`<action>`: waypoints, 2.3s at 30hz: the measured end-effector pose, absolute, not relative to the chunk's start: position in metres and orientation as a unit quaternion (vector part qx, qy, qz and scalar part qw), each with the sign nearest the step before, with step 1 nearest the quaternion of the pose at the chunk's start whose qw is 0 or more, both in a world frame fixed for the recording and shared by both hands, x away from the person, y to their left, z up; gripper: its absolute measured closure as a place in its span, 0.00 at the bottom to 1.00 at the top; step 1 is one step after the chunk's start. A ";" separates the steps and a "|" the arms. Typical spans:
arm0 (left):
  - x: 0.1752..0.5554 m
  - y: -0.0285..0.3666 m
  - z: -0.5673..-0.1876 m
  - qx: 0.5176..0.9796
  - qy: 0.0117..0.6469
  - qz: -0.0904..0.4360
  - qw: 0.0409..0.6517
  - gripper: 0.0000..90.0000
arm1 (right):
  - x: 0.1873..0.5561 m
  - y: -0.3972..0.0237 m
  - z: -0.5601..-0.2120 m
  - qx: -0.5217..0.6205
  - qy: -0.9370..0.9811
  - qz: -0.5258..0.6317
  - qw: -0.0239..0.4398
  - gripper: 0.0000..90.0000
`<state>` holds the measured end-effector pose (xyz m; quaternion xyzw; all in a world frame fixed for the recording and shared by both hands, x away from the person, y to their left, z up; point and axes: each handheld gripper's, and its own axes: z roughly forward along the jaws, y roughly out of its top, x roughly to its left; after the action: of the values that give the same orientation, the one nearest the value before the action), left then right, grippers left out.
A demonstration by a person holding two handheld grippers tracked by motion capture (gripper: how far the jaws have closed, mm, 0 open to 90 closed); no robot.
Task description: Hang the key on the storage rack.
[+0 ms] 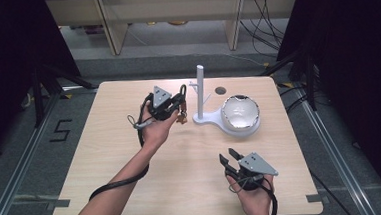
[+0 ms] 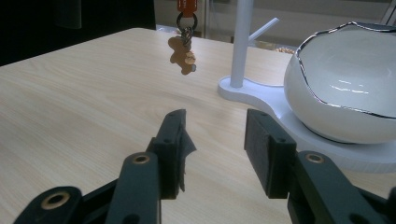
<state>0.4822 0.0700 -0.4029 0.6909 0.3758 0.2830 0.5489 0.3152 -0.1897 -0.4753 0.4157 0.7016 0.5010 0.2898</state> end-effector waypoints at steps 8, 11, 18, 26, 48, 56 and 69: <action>0.485 0.066 -0.399 0.689 0.375 0.293 0.547 0.93 | 0.314 -0.189 -0.476 0.425 0.698 0.502 0.284 0.66; 0.487 0.063 -0.397 0.688 0.374 0.295 0.547 0.93 | 0.313 -0.189 -0.476 0.427 0.698 0.501 0.283 0.66; 0.488 0.058 -0.395 0.687 0.373 0.300 0.547 0.93 | 0.316 -0.191 -0.477 0.411 0.701 0.505 0.291 0.66; 0.486 0.050 -0.393 0.692 0.360 0.313 0.542 0.93 | 0.315 -0.192 -0.478 0.420 0.701 0.500 0.285 0.66; 0.483 0.037 -0.391 0.704 0.339 0.324 0.533 0.92 | 0.316 -0.193 -0.478 0.419 0.700 0.502 0.286 0.66; 0.483 0.032 -0.392 0.706 0.334 0.328 0.532 0.93 | 0.313 -0.192 -0.477 0.431 0.697 0.501 0.279 0.66; 0.486 0.028 -0.395 0.708 0.331 0.330 0.529 0.93 | 0.313 -0.192 -0.478 0.435 0.690 0.508 0.276 0.66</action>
<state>0.4860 0.0278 -0.3952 0.7081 0.3314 0.3296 0.5293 0.3131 -0.1915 -0.4782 0.4352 0.6901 0.5082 0.2758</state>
